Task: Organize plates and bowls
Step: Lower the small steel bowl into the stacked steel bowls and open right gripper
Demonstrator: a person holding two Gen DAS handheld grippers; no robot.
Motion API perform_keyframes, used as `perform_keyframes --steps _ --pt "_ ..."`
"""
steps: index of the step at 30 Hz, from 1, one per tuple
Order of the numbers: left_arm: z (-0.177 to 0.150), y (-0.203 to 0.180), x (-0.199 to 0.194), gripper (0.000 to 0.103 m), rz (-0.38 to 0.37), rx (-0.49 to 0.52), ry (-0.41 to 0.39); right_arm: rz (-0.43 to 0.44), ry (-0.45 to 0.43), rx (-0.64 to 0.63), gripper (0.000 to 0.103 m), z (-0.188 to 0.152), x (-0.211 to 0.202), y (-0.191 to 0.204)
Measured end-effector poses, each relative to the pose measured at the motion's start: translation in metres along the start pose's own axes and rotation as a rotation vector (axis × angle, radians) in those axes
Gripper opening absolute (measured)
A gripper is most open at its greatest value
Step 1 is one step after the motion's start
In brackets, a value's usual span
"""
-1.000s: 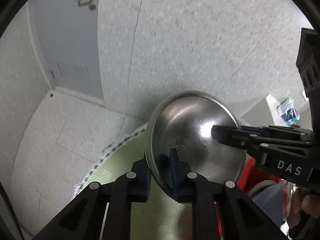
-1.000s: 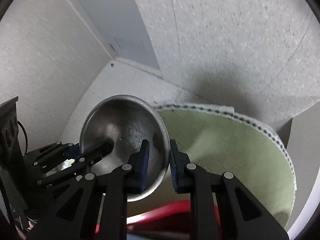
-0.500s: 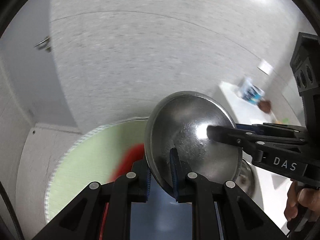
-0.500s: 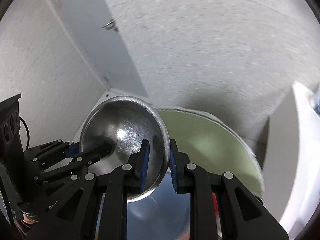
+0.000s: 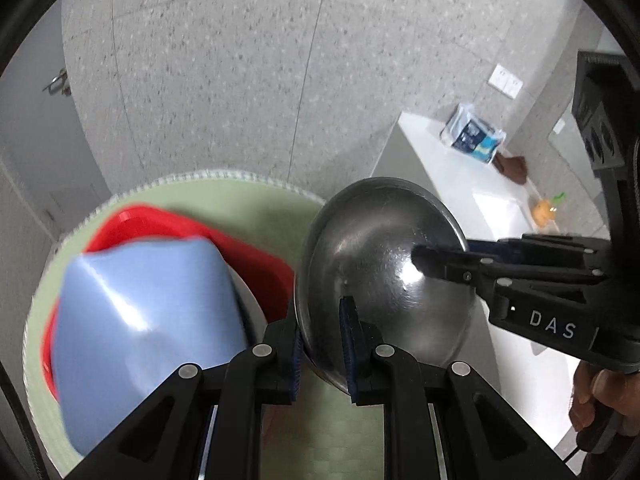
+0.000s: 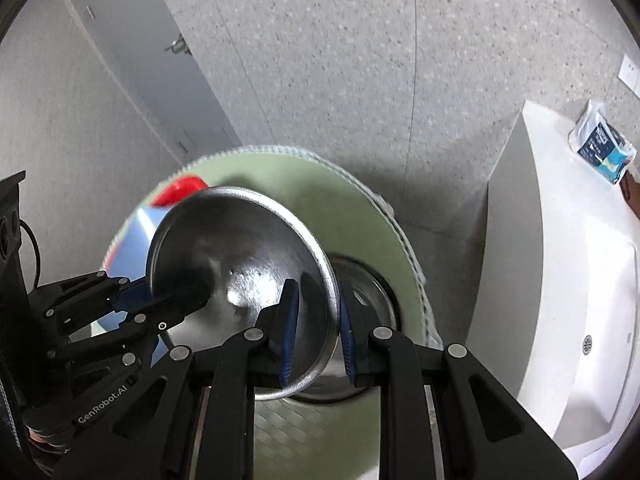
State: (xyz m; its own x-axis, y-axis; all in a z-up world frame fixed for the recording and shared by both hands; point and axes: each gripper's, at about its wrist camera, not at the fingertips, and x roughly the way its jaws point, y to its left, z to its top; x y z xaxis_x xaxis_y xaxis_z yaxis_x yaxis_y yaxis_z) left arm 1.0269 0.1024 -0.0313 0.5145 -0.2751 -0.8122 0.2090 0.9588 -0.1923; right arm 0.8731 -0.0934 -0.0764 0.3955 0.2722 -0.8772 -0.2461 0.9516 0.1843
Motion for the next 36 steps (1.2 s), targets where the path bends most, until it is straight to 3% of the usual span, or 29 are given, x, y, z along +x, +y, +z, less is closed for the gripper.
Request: perform_keyframes --steps 10,18,22,26,28,30,34,36 --pt "0.003 -0.05 0.066 0.014 0.078 -0.017 0.061 -0.017 0.047 -0.049 0.019 -0.029 0.031 -0.029" --pt "-0.001 -0.055 0.089 0.018 0.102 -0.029 0.076 -0.105 0.017 -0.132 0.022 -0.037 0.043 -0.021" --pt "-0.002 -0.054 0.095 0.024 0.094 -0.028 0.069 -0.083 0.01 -0.114 0.023 -0.037 0.046 -0.029" --pt "-0.003 -0.052 0.093 0.04 0.079 -0.024 0.059 -0.053 0.001 -0.088 0.024 -0.036 0.043 -0.035" --pt "-0.003 -0.054 0.089 0.048 0.079 -0.021 0.044 -0.042 -0.014 -0.077 0.04 -0.036 0.04 -0.037" --pt "-0.006 -0.055 0.083 0.057 0.08 -0.022 0.029 -0.026 -0.025 -0.063 0.05 -0.037 0.036 -0.041" --pt "-0.016 -0.054 0.065 0.066 0.073 -0.044 -0.024 -0.003 -0.053 -0.022 0.05 -0.037 0.027 -0.052" --pt "-0.022 -0.053 0.056 0.077 0.073 -0.075 -0.05 -0.002 -0.065 0.0 0.056 -0.037 0.024 -0.058"
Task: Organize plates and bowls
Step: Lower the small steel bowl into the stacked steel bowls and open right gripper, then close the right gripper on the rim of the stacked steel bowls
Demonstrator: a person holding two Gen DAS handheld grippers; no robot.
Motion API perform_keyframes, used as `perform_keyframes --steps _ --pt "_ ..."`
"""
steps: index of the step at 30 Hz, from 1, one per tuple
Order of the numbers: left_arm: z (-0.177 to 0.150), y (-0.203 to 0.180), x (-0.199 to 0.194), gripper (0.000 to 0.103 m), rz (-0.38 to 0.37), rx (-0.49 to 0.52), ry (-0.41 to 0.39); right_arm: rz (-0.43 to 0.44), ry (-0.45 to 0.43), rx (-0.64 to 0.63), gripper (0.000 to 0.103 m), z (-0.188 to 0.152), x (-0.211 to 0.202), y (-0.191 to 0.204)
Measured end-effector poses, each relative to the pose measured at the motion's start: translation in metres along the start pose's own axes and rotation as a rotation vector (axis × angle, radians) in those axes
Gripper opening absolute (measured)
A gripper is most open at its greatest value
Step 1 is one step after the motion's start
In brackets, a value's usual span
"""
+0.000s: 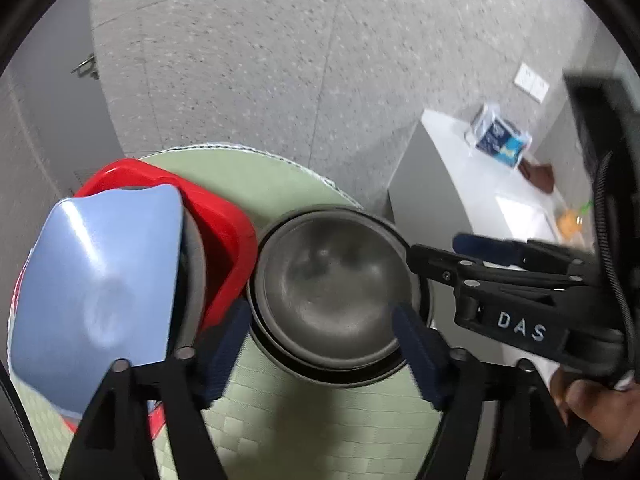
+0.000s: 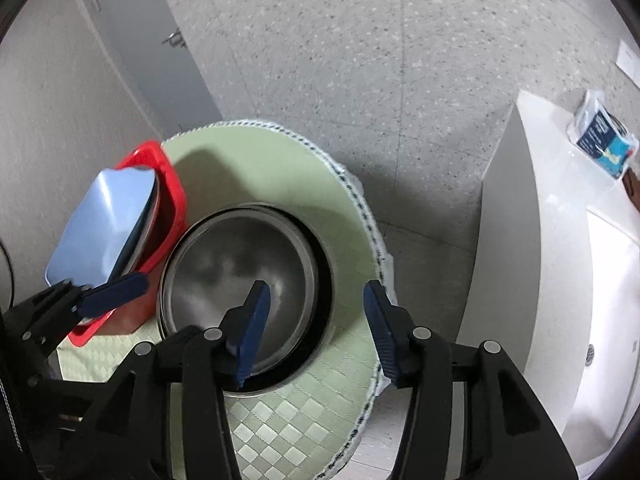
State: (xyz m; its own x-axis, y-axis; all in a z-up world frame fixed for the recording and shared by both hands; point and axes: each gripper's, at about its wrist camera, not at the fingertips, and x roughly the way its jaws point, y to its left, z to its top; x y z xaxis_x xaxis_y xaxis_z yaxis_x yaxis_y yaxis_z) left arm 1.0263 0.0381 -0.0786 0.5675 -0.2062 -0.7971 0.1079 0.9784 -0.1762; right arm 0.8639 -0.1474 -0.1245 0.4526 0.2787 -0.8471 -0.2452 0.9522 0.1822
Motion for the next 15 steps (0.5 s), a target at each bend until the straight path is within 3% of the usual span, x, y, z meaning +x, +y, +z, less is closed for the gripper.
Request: perform_keyframes --steps 2,7,15 --pt "-0.007 0.005 -0.009 0.084 0.027 -0.042 -0.031 0.008 -0.007 0.031 0.065 0.0 -0.001 -0.008" --pt "-0.027 0.007 -0.017 0.088 0.098 -0.145 -0.068 0.048 0.007 0.089 0.066 -0.002 0.006 -0.023" --pt "-0.042 -0.011 0.005 0.091 0.128 -0.179 0.016 0.118 0.057 0.127 0.066 -0.008 0.027 -0.024"
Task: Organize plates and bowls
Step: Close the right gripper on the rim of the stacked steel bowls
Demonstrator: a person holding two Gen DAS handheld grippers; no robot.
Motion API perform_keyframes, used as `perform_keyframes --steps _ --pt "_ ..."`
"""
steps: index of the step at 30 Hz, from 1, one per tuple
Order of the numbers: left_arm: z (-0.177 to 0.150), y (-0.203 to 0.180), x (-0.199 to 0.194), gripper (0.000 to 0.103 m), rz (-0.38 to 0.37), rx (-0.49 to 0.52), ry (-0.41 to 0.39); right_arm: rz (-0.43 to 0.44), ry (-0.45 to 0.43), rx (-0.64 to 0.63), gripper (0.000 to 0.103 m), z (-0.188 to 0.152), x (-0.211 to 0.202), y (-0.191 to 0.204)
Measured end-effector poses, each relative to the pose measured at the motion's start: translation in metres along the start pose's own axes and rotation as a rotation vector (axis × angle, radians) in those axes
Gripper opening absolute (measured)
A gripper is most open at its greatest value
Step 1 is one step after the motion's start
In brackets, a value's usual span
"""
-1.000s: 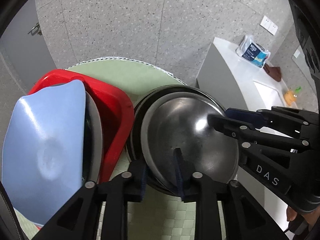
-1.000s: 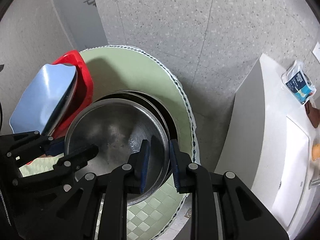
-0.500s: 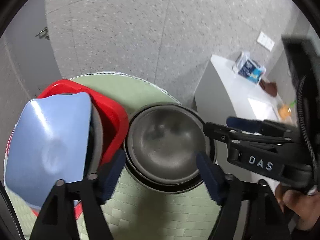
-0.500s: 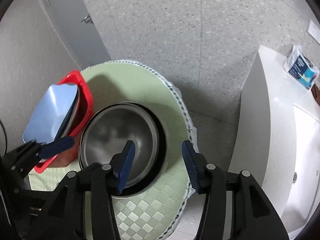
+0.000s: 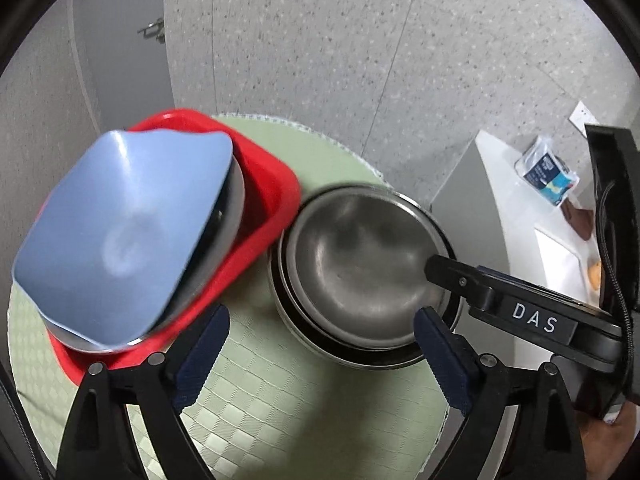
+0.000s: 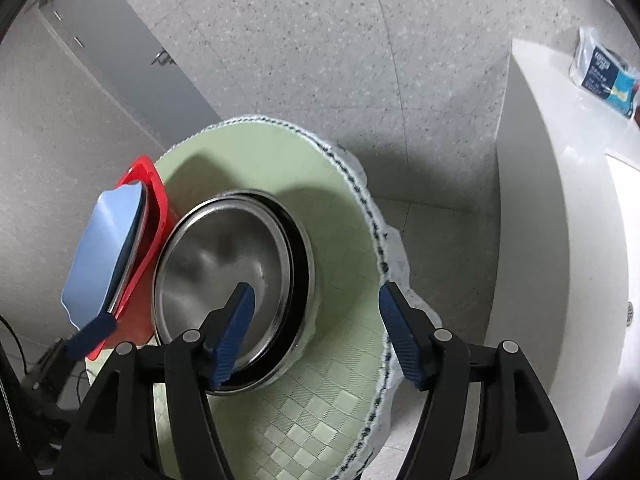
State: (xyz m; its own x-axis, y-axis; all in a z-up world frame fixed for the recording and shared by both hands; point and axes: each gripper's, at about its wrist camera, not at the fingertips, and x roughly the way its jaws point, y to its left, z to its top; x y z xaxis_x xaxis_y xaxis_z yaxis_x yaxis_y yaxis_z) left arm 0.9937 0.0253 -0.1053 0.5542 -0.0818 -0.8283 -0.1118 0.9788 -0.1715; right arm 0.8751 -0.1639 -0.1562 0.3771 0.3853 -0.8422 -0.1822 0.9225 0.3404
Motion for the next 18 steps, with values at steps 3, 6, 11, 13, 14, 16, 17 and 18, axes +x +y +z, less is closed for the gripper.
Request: perform_keyframes --steps 3,6,11,13,14,16,17,18 --pt "0.002 0.003 0.007 0.091 -0.003 -0.022 0.021 0.014 0.019 0.01 0.066 -0.001 0.008 -0.001" --pt "0.017 0.009 0.017 0.092 -0.01 -0.04 0.046 0.026 0.033 0.017 0.066 -0.001 0.015 -0.001" --pt "0.036 0.013 0.036 0.091 0.002 -0.045 0.055 0.052 0.054 0.037 0.066 0.002 0.026 -0.004" --pt "0.036 0.013 0.04 0.086 -0.001 -0.043 0.059 0.071 0.067 0.048 0.066 0.002 0.031 -0.007" --pt "0.037 0.014 0.043 0.083 -0.005 -0.04 0.064 0.078 0.073 0.055 0.066 0.003 0.034 -0.008" --pt "0.039 0.014 0.051 0.08 -0.01 -0.04 0.078 0.093 0.083 0.062 0.06 0.003 0.038 -0.01" --pt "0.04 0.013 0.053 0.08 0.0 -0.037 0.08 0.1 0.091 0.065 0.058 0.002 0.04 -0.01" --pt "0.041 0.012 0.055 0.079 0.001 -0.029 0.079 0.115 0.099 0.073 0.057 0.002 0.043 -0.012"
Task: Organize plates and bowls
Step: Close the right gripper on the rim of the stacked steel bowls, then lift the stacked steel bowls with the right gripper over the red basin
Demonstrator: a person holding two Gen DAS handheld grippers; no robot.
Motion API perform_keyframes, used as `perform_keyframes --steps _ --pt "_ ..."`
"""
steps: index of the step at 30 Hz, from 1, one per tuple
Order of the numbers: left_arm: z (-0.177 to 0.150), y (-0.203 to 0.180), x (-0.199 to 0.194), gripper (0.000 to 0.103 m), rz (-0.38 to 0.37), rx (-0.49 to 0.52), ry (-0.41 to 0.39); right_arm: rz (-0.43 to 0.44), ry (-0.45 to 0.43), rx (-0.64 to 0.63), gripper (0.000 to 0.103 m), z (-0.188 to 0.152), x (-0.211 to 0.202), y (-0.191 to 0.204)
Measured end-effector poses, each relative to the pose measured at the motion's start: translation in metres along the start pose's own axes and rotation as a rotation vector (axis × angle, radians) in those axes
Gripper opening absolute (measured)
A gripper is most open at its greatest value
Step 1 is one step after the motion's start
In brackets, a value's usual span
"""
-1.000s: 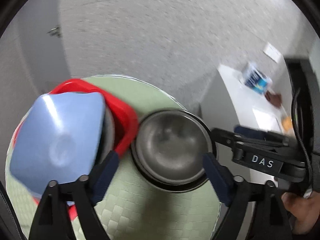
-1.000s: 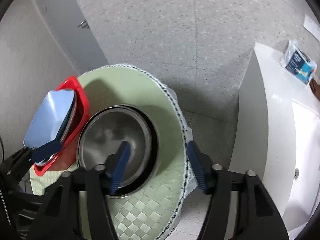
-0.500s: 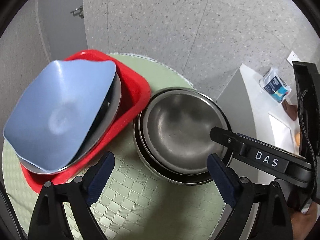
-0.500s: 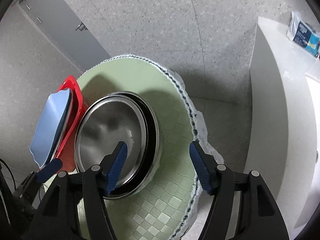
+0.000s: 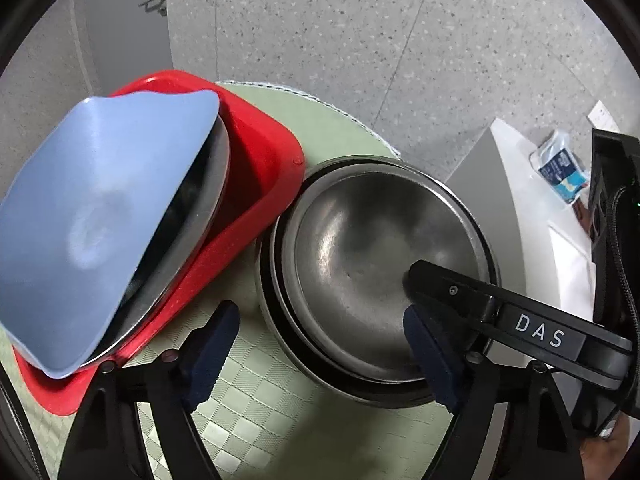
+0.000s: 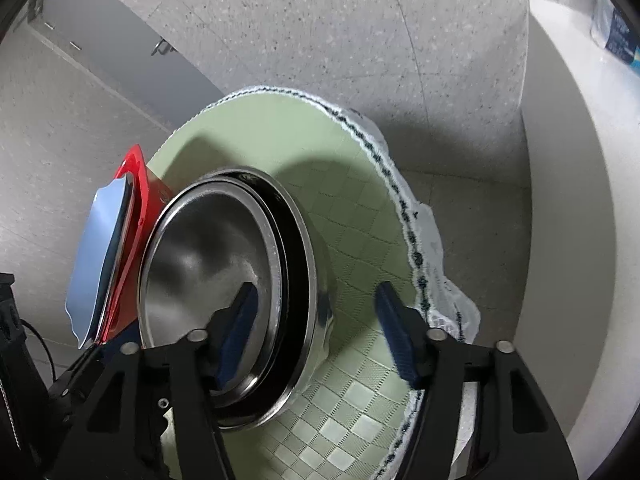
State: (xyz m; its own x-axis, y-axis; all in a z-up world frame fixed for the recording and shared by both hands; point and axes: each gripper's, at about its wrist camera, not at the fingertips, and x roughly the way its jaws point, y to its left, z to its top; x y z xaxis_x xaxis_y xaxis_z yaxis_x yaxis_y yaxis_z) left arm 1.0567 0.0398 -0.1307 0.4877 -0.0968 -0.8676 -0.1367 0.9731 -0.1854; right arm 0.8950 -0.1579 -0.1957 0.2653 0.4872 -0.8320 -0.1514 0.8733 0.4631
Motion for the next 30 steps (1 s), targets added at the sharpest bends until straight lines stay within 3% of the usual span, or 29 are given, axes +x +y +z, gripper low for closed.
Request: perform_keyframes --steps 1,3,6,12,20,30 --pt "0.001 -0.003 0.002 0.078 -0.006 0.01 0.001 0.008 0.005 0.005 0.056 0.0 0.002 -0.001" --pt "0.001 -0.005 0.005 0.065 -0.022 0.023 0.01 0.026 0.0 0.013 0.051 -0.001 0.002 -0.003" --pt "0.0 -0.005 0.006 0.063 -0.012 0.037 0.004 0.055 -0.01 0.016 0.038 -0.004 -0.001 -0.001" --pt "-0.003 0.0 0.002 0.046 -0.022 0.044 0.006 0.045 -0.025 0.02 0.038 -0.011 -0.007 -0.003" --pt "-0.009 0.0 -0.018 0.045 -0.069 0.081 -0.018 0.049 -0.067 0.032 0.038 -0.024 -0.033 -0.006" --pt "-0.016 0.019 -0.096 0.044 -0.121 0.149 -0.169 0.066 -0.177 -0.006 0.038 -0.028 -0.089 0.023"
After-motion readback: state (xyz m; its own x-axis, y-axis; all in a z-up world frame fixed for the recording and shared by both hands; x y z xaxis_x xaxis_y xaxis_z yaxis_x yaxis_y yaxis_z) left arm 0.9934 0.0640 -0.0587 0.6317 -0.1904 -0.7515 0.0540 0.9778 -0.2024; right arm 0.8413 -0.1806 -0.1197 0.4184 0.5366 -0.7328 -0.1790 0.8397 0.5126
